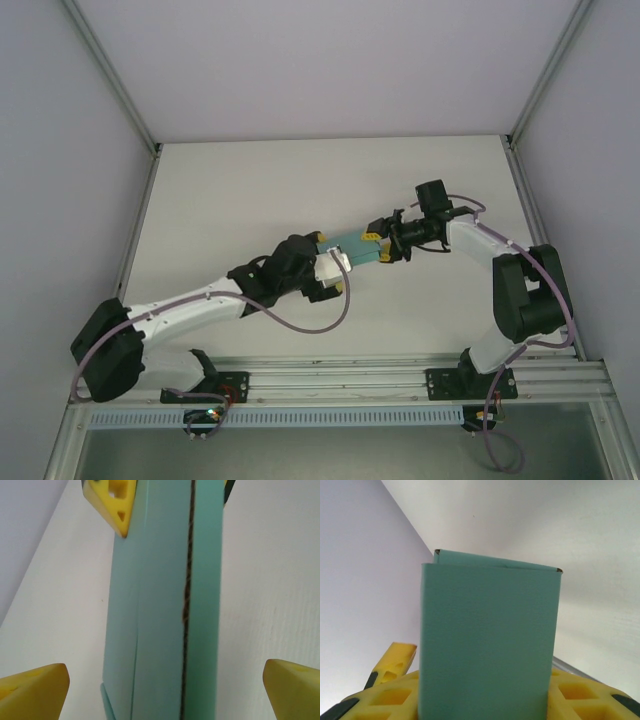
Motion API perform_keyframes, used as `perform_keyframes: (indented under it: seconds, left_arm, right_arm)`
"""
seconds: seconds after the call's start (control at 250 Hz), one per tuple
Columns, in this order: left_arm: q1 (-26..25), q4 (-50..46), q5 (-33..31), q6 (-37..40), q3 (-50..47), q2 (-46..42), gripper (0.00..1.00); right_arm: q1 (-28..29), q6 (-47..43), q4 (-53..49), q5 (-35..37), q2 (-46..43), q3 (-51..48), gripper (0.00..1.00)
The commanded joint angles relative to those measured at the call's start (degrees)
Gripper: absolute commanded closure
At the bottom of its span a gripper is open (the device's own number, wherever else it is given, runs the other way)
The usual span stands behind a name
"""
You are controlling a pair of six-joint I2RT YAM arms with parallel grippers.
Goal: Assemble paper box
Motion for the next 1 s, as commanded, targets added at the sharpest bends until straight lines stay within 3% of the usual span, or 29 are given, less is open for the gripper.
perform_keyframes:
  seconds: [0.0,0.084,0.236,0.483,0.707,0.747,0.803,0.902,0.994]
  left_arm:
    - [-0.4,-0.5,-4.7,4.4,2.5,1.4,0.0]
    - [-0.3,0.7,-5.6,4.9,2.7,2.0,0.02]
    - [-0.3,0.9,-5.1,6.2,3.2,2.6,0.25]
    - [-0.2,1.5,-4.2,6.5,3.2,2.0,0.5]
    - [1.1,-1.0,-1.0,6.6,3.8,1.3,0.6]
    - [1.6,-1.7,-0.1,6.4,3.9,1.2,0.6]
    - [2.1,-3.8,2.0,6.5,4.4,1.1,0.62]
    - [3.4,-8.0,5.4,6.7,5.9,0.9,0.64]
    - [4.9,-14.9,10.1,8.0,8.0,1.3,0.61]
  right_arm:
    - [-0.4,-0.6,-6.9,-4.0,0.2,2.2,0.53]
    - [-0.5,-3.1,-11.0,-3.8,0.2,3.4,0.5]
    - [-0.6,-2.8,-10.9,-5.0,-0.1,3.0,0.52]
    - [-0.4,-3.7,-11.4,-5.3,-0.3,2.9,0.46]
    - [-2.1,-2.6,-6.5,-1.2,-4.2,0.5,0.34]
    - [-2.8,-2.5,-5.0,0.6,-5.3,-0.2,0.28]
    - [-4.0,-3.5,-2.1,3.6,-7.2,-1.2,0.0]
    - [-5.5,-14.8,-0.5,12.6,-10.6,-0.4,0.0]
    - [-2.9,-31.2,-3.9,35.6,-16.7,1.0,0.0]
